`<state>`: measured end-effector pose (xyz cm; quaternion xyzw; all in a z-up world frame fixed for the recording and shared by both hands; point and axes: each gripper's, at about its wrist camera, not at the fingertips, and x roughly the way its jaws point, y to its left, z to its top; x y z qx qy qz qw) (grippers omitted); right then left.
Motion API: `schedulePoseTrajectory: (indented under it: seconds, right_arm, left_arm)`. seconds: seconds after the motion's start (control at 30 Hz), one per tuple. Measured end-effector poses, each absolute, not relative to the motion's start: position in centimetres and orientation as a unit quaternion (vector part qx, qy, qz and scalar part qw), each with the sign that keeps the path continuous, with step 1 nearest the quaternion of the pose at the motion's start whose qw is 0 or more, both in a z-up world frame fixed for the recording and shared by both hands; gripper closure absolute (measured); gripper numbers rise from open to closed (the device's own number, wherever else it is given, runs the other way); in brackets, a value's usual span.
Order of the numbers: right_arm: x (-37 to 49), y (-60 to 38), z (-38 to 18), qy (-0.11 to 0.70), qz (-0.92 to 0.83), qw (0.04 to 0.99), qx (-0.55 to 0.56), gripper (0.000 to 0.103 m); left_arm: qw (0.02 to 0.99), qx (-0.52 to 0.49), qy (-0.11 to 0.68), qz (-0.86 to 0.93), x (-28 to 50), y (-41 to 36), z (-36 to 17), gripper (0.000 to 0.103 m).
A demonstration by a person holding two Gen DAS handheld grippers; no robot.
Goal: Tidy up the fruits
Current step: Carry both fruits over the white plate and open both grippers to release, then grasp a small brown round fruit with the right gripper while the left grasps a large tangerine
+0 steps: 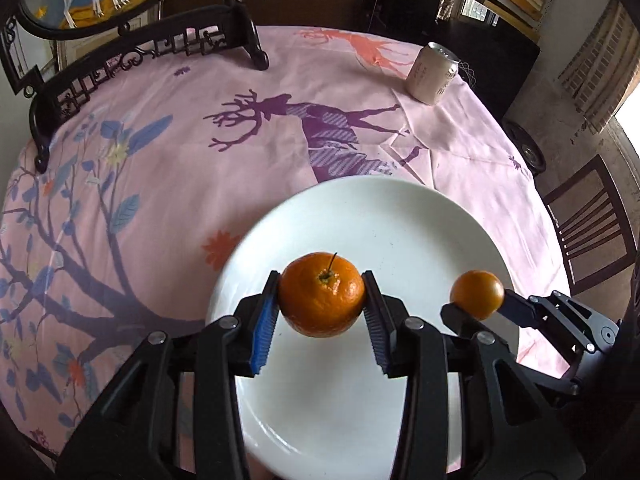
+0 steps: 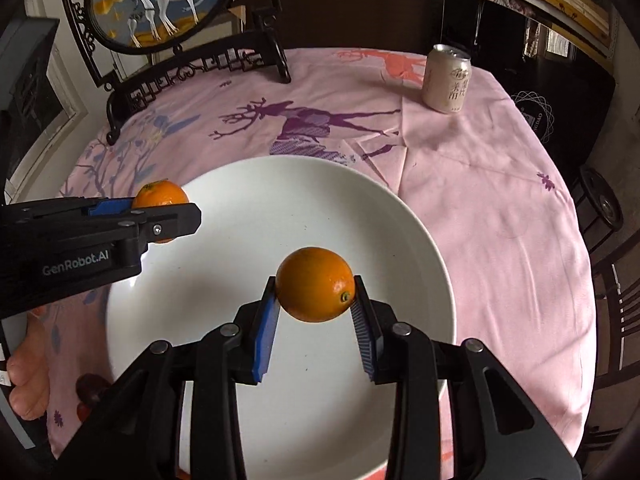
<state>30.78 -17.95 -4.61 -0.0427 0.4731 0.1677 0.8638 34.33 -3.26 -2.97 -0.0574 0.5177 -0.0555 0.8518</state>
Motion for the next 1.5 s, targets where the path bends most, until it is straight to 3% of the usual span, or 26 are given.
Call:
schedulePoseTrajectory:
  seconds: [0.23, 0.27, 0.33, 0.43, 0.5, 0.6, 0.87, 1.2, 1.23, 1.33, 1.5]
  right_arm:
    - [32.8, -17.0, -7.0, 0.486, 0.157, 0.857, -0.074, 0.066]
    - [32.8, -17.0, -6.9, 0.484, 0.152, 0.858, -0.082, 0.061]
    - [32.1, -17.3, -5.8, 0.474, 0.142, 0.864, -0.088, 0.056]
    - [29.0, -18.4, -2.5, 0.44, 0.14, 0.883, -0.085, 0.054]
    - [25.4, -19.6, -0.3, 0.414, 0.13, 0.898, -0.074, 0.044]
    - [18.6, -21.1, 0.9, 0.386, 0.134, 0.912, -0.04, 0.042]
    - [8.6, -21.5, -3.1, 0.414, 0.116, 0.902, 0.025, 0.042]
    - [5.2, -19.1, -6.8, 0.449, 0.132, 0.883, -0.029, 0.042]
    - [5.0, -18.9, -7.2, 0.448, 0.132, 0.884, -0.034, 0.043]
    - [5.1, -18.4, -8.1, 0.451, 0.154, 0.879, -0.04, 0.072]
    - [5.2, -18.1, -9.1, 0.456, 0.166, 0.873, -0.047, 0.078]
  left_arm:
    - [0.839, -0.056, 0.539, -0.056, 36.5, -3.5, -4.7, 0.061]
    - [0.836, -0.063, 0.541, -0.058, 36.5, -3.3, -4.7, 0.06]
    - [0.84, -0.074, 0.533, -0.067, 35.7, -2.6, -3.6, 0.047]
    - [0.862, -0.073, 0.495, -0.074, 32.3, -1.4, -0.6, 0.044]
    - [0.878, -0.067, 0.468, -0.078, 28.4, -0.6, 1.2, 0.032]
    - [0.902, -0.041, 0.425, -0.066, 21.3, 0.2, 2.3, 0.021]
    - [0.904, -0.035, 0.423, -0.058, 10.1, 0.8, -2.3, 0.018]
    - [0.896, -0.017, 0.439, -0.064, 4.8, 0.1, -4.1, 0.018]
    - [0.893, -0.014, 0.444, -0.063, 4.6, 0.0, -4.5, 0.018]
    - [0.883, -0.021, 0.463, -0.07, 4.4, -0.1, -5.6, 0.018]
    - [0.873, -0.024, 0.48, -0.087, 4.1, -1.0, -6.5, 0.018]
